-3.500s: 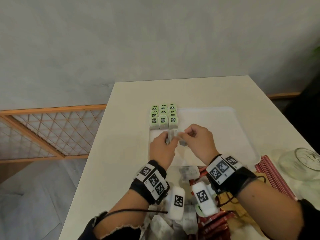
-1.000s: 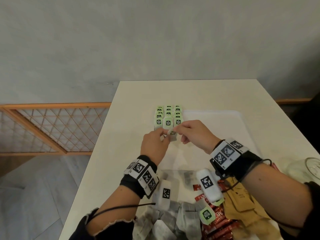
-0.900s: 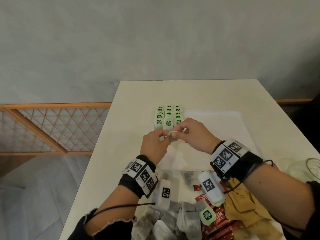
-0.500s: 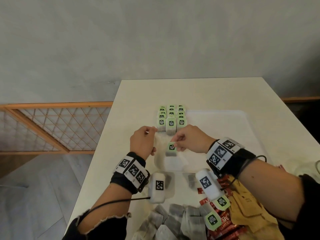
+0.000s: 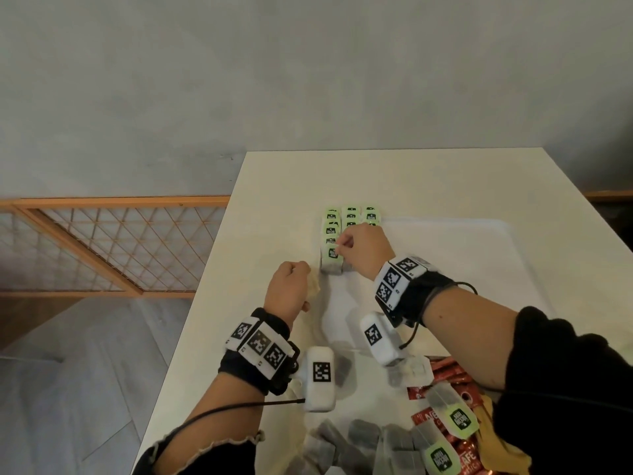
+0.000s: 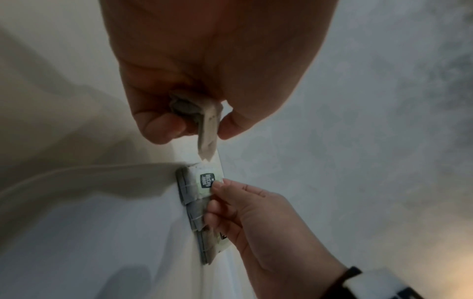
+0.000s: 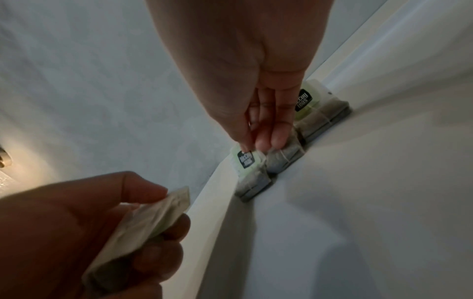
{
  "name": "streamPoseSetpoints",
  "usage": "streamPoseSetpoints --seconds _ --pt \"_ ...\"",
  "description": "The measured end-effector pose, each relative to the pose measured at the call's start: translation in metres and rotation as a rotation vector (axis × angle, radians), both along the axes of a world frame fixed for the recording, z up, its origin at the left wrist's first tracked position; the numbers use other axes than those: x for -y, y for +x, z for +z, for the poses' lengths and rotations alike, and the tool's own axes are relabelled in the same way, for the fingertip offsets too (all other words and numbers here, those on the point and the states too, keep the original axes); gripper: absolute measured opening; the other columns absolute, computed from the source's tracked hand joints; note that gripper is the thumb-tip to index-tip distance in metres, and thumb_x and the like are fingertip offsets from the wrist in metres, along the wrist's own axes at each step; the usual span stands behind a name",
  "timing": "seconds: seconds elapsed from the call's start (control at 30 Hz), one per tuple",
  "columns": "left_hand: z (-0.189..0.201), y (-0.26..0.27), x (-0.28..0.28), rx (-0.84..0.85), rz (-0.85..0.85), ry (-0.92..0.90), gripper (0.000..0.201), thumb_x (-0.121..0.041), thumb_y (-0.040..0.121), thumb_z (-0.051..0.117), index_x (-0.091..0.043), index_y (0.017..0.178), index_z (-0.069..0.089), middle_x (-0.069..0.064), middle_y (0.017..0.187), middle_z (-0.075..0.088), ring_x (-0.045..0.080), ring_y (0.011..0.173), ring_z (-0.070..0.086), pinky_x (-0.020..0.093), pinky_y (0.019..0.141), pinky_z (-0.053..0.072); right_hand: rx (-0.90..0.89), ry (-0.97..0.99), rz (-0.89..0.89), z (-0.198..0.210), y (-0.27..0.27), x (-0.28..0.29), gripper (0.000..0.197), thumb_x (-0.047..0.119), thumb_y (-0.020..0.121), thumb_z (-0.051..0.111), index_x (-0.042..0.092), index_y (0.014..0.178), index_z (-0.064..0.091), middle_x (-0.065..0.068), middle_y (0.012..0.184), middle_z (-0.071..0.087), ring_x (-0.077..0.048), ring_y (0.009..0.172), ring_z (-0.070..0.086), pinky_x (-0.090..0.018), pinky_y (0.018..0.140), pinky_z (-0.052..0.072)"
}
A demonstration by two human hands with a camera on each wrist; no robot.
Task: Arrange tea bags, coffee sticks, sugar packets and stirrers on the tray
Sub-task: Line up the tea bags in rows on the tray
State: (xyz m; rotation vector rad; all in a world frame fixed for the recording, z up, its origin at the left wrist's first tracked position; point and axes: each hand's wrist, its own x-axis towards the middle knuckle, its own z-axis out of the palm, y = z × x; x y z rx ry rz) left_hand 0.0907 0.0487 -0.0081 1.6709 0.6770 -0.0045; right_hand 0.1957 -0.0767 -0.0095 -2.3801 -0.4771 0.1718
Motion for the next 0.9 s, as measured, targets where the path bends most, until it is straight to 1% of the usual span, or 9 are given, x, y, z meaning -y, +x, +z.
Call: streamPoseSetpoints --seconds 0.1,0.2,0.3,0.4,0.47,0.63,0.73,0.83,0.9 --pt "0.002 0.002 0.001 0.001 0.007 -0.052 0.026 -0.017 0.099 0.035 -0.005 0.110 0.054 0.004 0.093 0.052 0.019 0.077 0.049 0.029 0.055 0.043 -0.036 0.075 -0.030 -0.005 0.001 0.003 0.013 0.009 0.085 0.067 0.008 0.097 0.072 -0.004 0.087 0.068 -0.019 0.085 0.064 -0.036 0.086 0.053" --pt "0.005 0.003 0.005 0.043 0.028 -0.100 0.025 -0.012 0.099 0.033 -0.004 0.109 0.055 0.005 0.093 0.055 0.018 0.074 0.050 0.027 0.052 0.041 -0.071 0.190 -0.080 -0.003 -0.005 0.011 0.019 0.016 0.084 0.071 0.012 0.103 0.069 -0.002 0.088 0.066 -0.016 0.081 0.062 -0.031 0.083 0.053" --pt "0.008 0.003 0.013 0.098 0.052 -0.117 0.025 -0.010 0.099 0.032 -0.005 0.108 0.055 0.006 0.092 0.057 0.017 0.072 0.051 0.027 0.052 0.040 -0.191 0.259 -0.067 0.009 -0.026 0.022 0.015 0.027 0.088 0.068 0.014 0.095 0.069 0.001 0.084 0.067 -0.015 0.071 0.064 -0.030 0.071 0.054" --pt "0.011 0.004 0.026 0.131 0.057 -0.084 0.025 -0.012 0.098 0.034 -0.007 0.111 0.056 0.003 0.094 0.060 0.016 0.080 0.057 0.027 0.057 0.044 -0.343 0.222 0.030 0.017 -0.053 0.033 0.029 0.039 0.091 0.062 0.012 0.090 0.070 -0.001 0.084 0.071 -0.016 0.069 0.068 -0.026 0.065 0.055" --pt "0.012 0.002 0.036 0.143 0.048 -0.070 0.025 -0.011 0.098 0.034 -0.010 0.112 0.054 0.004 0.100 0.061 0.017 0.085 0.058 0.027 0.061 0.046 -0.331 0.224 0.066 0.018 -0.065 0.038 0.029 0.037 0.091 0.062 0.010 0.086 0.069 -0.001 0.080 0.071 -0.013 0.066 0.067 -0.022 0.062 0.053" --pt "0.014 -0.013 0.056 0.125 -0.056 -0.091 0.024 -0.010 0.097 0.040 -0.008 0.111 0.058 0.007 0.098 0.062 0.017 0.080 0.056 0.033 0.072 0.049 -0.298 0.276 -0.009 0.015 -0.079 0.057 0.018 0.023 0.090 0.066 0.006 0.082 0.066 -0.002 0.077 0.069 -0.014 0.065 0.066 -0.034 0.070 0.054" --pt "0.010 -0.022 0.055 0.114 -0.169 -0.039 0.018 -0.014 0.093 0.051 -0.005 0.100 0.065 0.017 0.095 0.066 0.020 0.079 0.056 0.043 0.081 0.052 -0.299 0.275 -0.049 0.017 -0.083 0.072 0.015 0.022 0.089 0.067 0.008 0.086 0.067 -0.007 0.081 0.070 -0.013 0.064 0.065 -0.032 0.068 0.054" --pt "0.010 -0.031 0.053 0.127 -0.253 0.040 0.020 -0.019 0.092 0.062 -0.013 0.073 0.067 0.003 0.070 0.061 0.015 0.067 0.052 0.036 0.073 0.048 -0.301 0.316 -0.089 0.020 -0.088 0.084 0.013 0.022 0.087 0.070 0.009 0.084 0.067 -0.007 0.079 0.069 -0.013 0.064 0.065 -0.029 0.064 0.054" --pt "0.011 -0.036 0.053 0.158 -0.247 0.081 0.029 -0.023 0.090 0.067 -0.011 0.063 0.063 -0.002 0.060 0.053 0.013 0.060 0.045 0.034 0.068 0.041 -0.298 0.359 -0.113 0.022 -0.092 0.089 0.015 0.023 0.086 0.072 0.011 0.080 0.066 -0.008 0.077 0.069 -0.014 0.064 0.066 -0.029 0.064 0.055"
